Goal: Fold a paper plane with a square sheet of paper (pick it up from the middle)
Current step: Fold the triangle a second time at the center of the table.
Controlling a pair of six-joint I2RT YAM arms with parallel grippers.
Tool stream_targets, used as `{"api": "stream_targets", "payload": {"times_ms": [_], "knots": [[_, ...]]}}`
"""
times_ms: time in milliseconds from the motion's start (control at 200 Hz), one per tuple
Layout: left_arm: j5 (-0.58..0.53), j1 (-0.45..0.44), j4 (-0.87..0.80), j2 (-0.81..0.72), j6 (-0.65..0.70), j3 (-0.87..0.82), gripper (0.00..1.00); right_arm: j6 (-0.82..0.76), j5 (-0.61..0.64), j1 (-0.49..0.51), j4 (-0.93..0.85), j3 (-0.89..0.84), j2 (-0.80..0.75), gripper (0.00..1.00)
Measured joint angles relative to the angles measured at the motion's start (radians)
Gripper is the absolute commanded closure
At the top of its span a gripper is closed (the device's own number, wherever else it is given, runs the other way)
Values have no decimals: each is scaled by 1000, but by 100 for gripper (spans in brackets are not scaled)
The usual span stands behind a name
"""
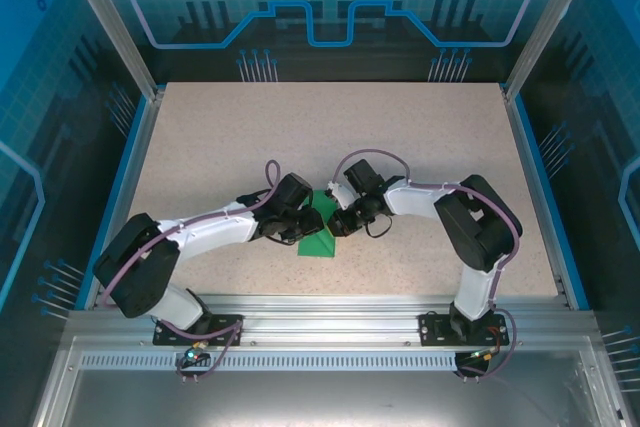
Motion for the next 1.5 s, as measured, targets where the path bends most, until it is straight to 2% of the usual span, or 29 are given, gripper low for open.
{"api": "stream_targets", "payload": {"times_ms": [1050, 1501], "knots": [[0, 21, 113, 84, -45, -3, 71, 0, -48, -22, 22, 17, 26, 87], [12, 21, 131, 85, -45, -24, 66, 5, -48, -26, 31, -5, 22, 86]]}}
